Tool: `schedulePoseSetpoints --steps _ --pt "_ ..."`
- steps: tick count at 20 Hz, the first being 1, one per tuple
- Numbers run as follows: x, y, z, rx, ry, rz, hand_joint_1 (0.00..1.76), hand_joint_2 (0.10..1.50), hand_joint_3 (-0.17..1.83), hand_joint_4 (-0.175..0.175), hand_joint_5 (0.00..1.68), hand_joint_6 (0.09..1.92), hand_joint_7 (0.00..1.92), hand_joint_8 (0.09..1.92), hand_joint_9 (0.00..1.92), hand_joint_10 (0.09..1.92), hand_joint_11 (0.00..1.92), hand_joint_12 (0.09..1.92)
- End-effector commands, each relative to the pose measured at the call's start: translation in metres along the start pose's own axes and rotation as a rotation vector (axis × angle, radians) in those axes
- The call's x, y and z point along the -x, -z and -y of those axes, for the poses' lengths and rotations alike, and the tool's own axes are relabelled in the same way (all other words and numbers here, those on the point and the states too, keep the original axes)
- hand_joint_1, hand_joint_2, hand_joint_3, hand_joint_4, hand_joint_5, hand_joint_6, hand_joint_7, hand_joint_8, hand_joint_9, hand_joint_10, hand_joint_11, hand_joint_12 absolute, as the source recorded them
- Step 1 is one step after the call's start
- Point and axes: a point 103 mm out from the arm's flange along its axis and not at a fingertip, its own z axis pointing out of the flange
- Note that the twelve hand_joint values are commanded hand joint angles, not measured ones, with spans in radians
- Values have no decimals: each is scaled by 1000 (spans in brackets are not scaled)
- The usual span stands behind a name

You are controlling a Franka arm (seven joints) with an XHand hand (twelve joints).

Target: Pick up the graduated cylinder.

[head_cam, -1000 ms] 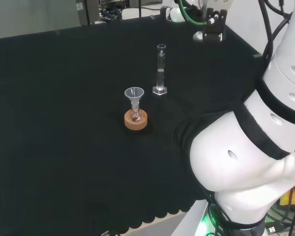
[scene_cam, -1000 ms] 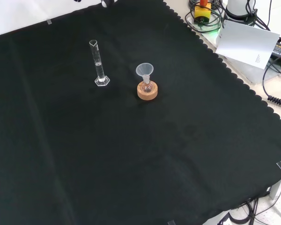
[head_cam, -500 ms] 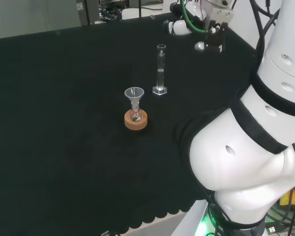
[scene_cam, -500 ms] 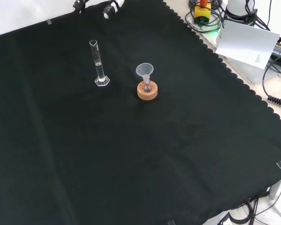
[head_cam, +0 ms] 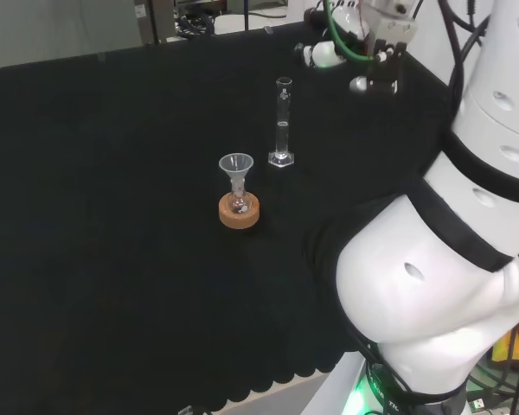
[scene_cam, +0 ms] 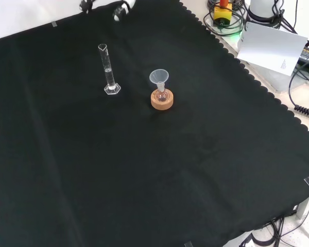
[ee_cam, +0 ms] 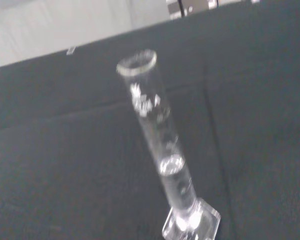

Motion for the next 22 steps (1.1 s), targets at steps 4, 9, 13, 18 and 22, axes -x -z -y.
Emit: schedulePoseSetpoints --steps 4,9,13,18,22 --pt "14 -83 -4 -45 61 -258 672 879 283 -10 405 87 335 630 504 595 221 1362" --pt "20 -93 -6 -34 64 -263 697 866 297 -10 417 87 334 626 507 591 217 1367" --pt "20 -99 -7 -7 86 -286 737 830 349 -10 455 87 363 624 572 574 262 1356" --pt "19 -106 -6 63 127 -333 768 785 426 -10 532 87 439 628 658 549 331 1339" --pt "24 -107 -6 96 162 -360 778 767 460 -11 571 87 488 628 713 534 381 1326"
